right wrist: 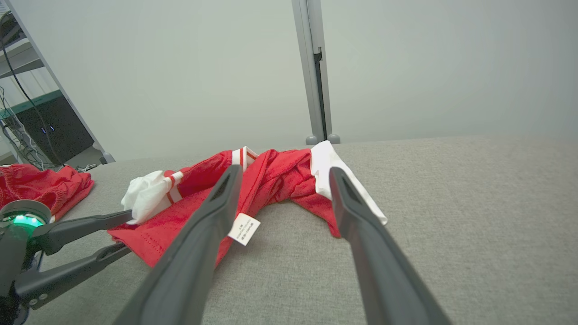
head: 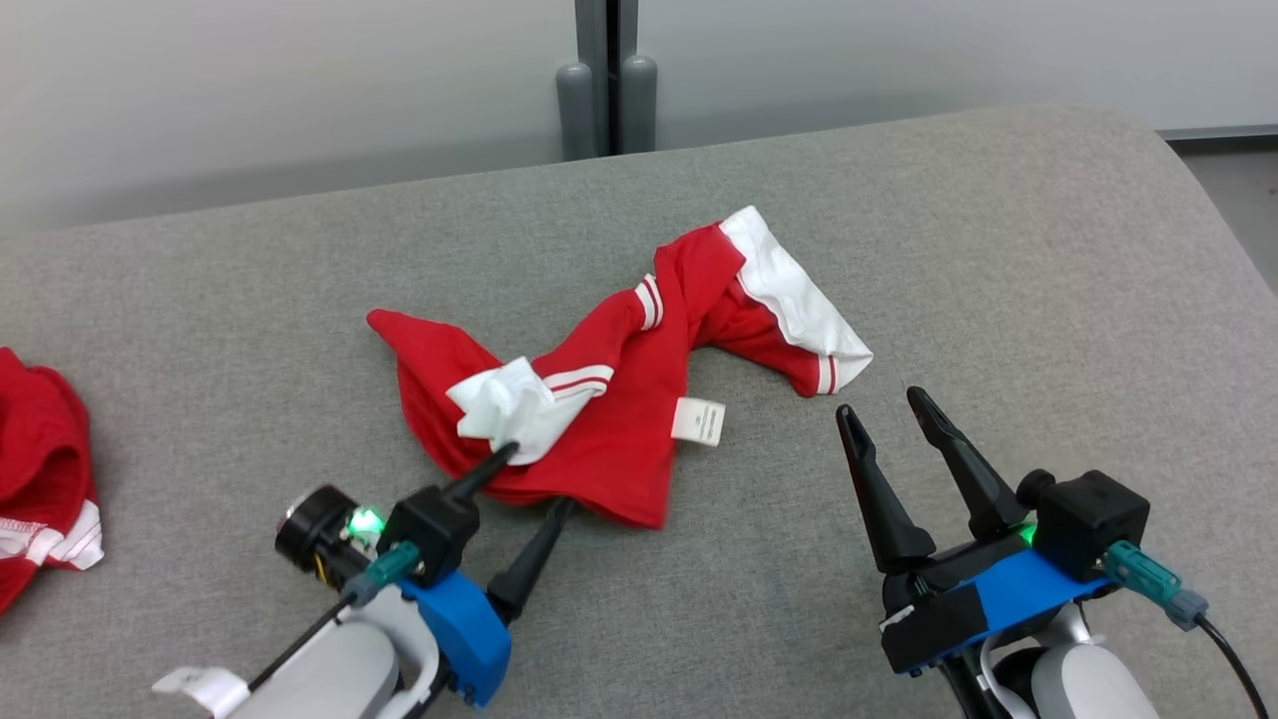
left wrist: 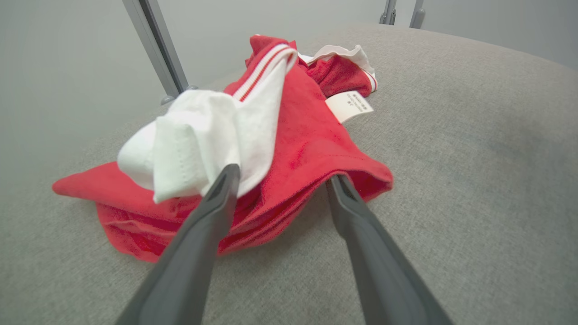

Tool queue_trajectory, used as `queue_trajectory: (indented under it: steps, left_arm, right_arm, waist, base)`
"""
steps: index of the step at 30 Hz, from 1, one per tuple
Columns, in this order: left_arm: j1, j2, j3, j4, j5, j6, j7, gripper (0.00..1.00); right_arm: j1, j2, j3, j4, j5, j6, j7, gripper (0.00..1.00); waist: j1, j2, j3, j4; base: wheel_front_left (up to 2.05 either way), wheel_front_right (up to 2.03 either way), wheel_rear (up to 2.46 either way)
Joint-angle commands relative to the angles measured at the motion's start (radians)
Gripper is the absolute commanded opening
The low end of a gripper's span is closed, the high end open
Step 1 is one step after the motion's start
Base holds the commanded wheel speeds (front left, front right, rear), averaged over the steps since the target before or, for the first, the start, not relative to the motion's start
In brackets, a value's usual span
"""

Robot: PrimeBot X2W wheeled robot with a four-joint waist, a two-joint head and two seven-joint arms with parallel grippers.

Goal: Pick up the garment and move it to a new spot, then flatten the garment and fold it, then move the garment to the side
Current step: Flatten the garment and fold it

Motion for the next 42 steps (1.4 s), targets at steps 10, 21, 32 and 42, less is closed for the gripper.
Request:
queue_trajectory:
  steps: [10,21,32,42]
  left_arm:
    - [0.113,0.062,0.106,-0.231,-0.095,0.156,0.038,1.00]
    - [-0.011,0.056,0.016,-0.180,-0.039,0.124,0.237,1.00]
    - [-0.102,0.039,0.092,-0.079,-0.055,0.222,0.264,0.00]
    - [-0.324,0.071,0.182,0.006,-0.029,0.243,0.221,0.00]
  right_arm:
    - [0.029,-0.002,-0.015,-0.024,-0.011,0.001,0.016,1.00]
    - [0.015,-0.002,0.015,-0.020,0.007,0.001,0.007,1.00]
    - [0.000,-0.002,0.014,-0.013,0.022,0.001,-0.014,1.00]
    - [-0.038,-0.002,0.037,0.005,0.048,0.001,-0.041,1.00]
  waist:
    - [0.0001,0.0000,-0.021,0.026]
    - [0.0001,0.0000,-0.018,-0.029]
    - [0.0001,0.0000,0.028,-0.082]
    - [0.0001,0.0000,0.100,-0.134]
  base:
    - [0.00,0.00,0.00]
    - [0.00,0.00,0.00]
    - [0.00,0.00,0.00]
    - [0.00,0.00,0.00]
